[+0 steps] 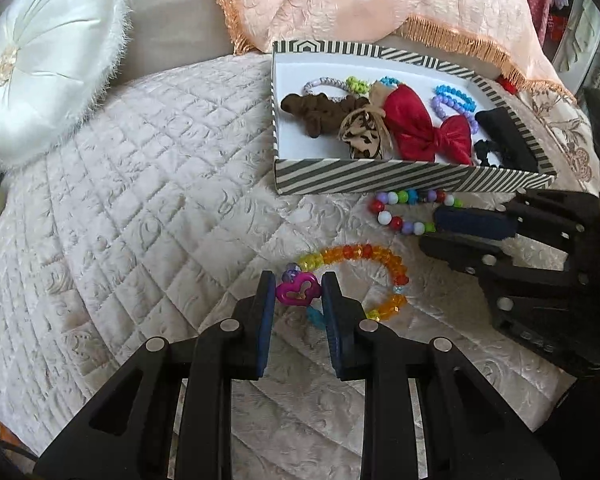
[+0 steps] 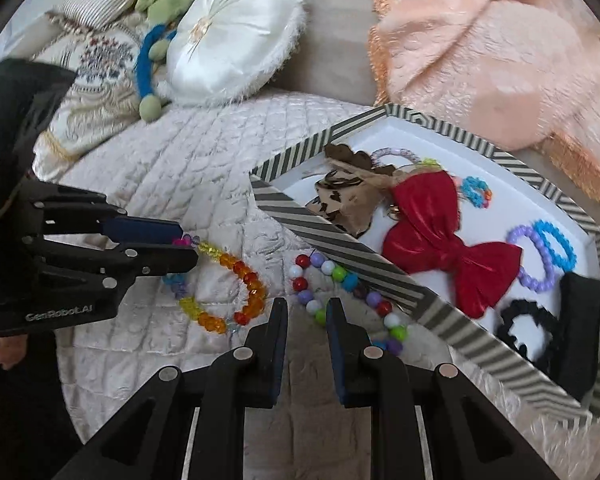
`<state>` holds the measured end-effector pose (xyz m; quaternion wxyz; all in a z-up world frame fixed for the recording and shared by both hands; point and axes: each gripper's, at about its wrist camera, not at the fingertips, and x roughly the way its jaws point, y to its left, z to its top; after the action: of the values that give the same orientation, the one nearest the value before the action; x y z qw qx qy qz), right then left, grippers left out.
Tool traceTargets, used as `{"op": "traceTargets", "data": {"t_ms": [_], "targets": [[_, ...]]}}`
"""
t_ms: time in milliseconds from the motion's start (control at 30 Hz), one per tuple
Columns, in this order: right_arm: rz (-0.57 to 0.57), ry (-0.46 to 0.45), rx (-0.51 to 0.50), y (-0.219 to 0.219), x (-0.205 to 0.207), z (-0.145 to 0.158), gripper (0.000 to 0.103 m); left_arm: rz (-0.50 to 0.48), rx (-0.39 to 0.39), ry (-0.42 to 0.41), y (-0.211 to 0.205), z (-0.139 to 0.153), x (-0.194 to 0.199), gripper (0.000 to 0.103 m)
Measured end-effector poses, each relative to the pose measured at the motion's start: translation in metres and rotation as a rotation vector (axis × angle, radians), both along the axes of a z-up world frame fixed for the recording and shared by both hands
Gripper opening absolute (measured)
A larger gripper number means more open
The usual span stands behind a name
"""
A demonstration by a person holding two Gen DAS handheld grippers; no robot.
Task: Organize jewelry
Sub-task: 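Grasp the orange crystal bracelet with pink heart charm with the left gripper, then grasp the multicolour bead bracelet with the right gripper while the left holds the heart bracelet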
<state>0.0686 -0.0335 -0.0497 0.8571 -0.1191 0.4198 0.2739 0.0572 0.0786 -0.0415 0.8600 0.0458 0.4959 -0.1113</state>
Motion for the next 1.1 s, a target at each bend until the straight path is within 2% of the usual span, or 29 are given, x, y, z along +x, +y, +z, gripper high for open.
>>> {"op": "traceTargets", "data": {"t_ms": [133,267,433,633,700,833,967,1100], "targets": [[0.001,-0.008,-0.122,0.009,0.007,-0.018,0.02,0.005,0.012,0.008,-0.002,-0.004,0.001,0.022],[-0.002,0.0,-0.113,0.006,0.007,-0.018,0.02,0.006,0.019,0.02,-0.002,-0.009,0.002,0.022],[-0.038,0.046,-0.118,-0.001,-0.009,-0.01,0.014,0.015,0.019,0.035,-0.002,-0.014,0.005,0.022],[-0.138,0.096,0.023,-0.037,-0.05,0.02,0.013,0.018,0.039,0.03,-0.005,-0.014,0.005,0.022],[-0.169,0.09,0.126,-0.055,-0.066,0.035,0.013,0.011,0.015,0.01,-0.005,-0.01,0.002,0.02],[-0.239,0.015,0.279,-0.086,-0.084,0.061,0.013,-0.018,-0.029,-0.103,-0.009,0.017,-0.01,0.02],[-0.253,-0.006,0.307,-0.095,-0.081,0.062,0.013,-0.014,-0.071,-0.148,-0.008,0.028,-0.013,0.02],[-0.306,0.004,0.231,-0.087,-0.065,0.045,0.014,0.0,-0.057,-0.128,-0.008,0.022,-0.006,0.02]]}}
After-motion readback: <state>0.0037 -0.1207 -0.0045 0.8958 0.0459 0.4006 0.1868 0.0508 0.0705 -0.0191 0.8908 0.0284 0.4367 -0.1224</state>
